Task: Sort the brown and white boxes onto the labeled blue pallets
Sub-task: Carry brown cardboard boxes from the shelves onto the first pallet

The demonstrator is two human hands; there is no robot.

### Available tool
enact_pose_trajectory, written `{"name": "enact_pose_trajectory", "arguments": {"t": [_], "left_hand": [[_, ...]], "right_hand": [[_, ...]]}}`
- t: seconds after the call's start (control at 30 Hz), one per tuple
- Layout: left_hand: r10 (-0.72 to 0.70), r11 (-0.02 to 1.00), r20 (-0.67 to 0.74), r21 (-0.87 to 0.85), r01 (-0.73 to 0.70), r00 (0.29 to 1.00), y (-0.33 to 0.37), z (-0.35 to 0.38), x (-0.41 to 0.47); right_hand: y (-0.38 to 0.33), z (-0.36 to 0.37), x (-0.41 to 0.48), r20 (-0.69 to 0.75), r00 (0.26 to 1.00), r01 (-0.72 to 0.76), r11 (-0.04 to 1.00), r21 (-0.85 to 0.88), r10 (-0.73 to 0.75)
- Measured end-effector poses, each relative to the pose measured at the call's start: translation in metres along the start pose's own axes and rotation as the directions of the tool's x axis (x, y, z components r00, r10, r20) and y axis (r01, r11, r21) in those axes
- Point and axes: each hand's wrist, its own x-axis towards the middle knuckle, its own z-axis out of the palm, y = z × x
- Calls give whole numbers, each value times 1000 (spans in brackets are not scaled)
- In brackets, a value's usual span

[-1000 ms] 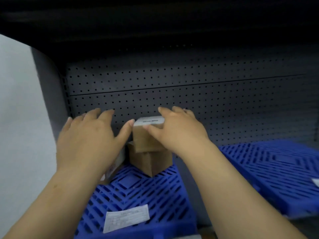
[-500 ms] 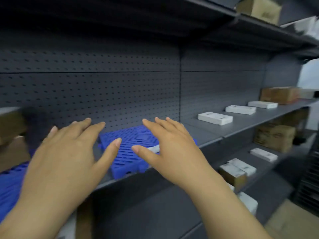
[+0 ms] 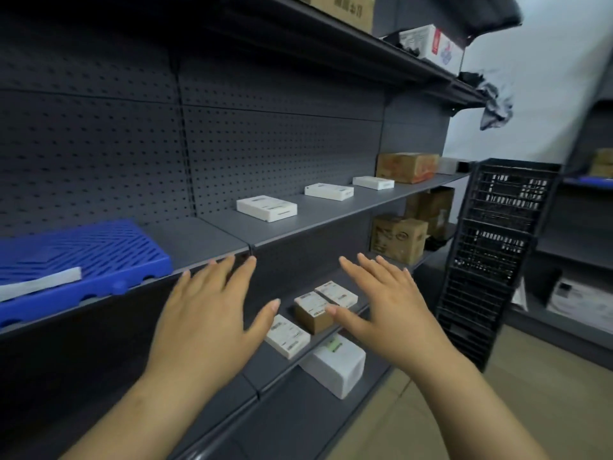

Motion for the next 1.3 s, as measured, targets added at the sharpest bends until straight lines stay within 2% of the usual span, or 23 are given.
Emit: {"name": "enact_pose_trajectory", "arguments": {"t": [0.17, 0.3, 0.5, 0.63, 0.93, 1.13, 1.3], "left_hand": [[56, 998, 28, 15, -57, 998, 49, 64, 37], [80, 996, 33, 33, -81, 996, 77, 128, 68], [49, 999, 121, 9, -51, 991, 109, 239, 127], [39, 999, 202, 22, -45, 979, 113, 311, 162], [36, 996, 425, 59, -67, 904, 69, 443, 217], [-55, 996, 453, 91, 15, 890, 49, 529, 240], [-156, 982, 433, 168, 91, 888, 43, 586, 256]], "right_hand": [[82, 20, 17, 9, 994, -106, 994, -12, 106], [136, 46, 49, 16, 991, -133, 991, -13, 133], [210, 105, 127, 35, 995, -94, 995, 23, 93], [244, 156, 182, 112, 993, -28, 999, 42, 23], [283, 286, 265, 313, 946, 54, 993, 105, -85], [298, 385, 297, 467, 879, 21, 986, 164, -96], [300, 454, 307, 454, 885, 28, 986, 163, -100]]}}
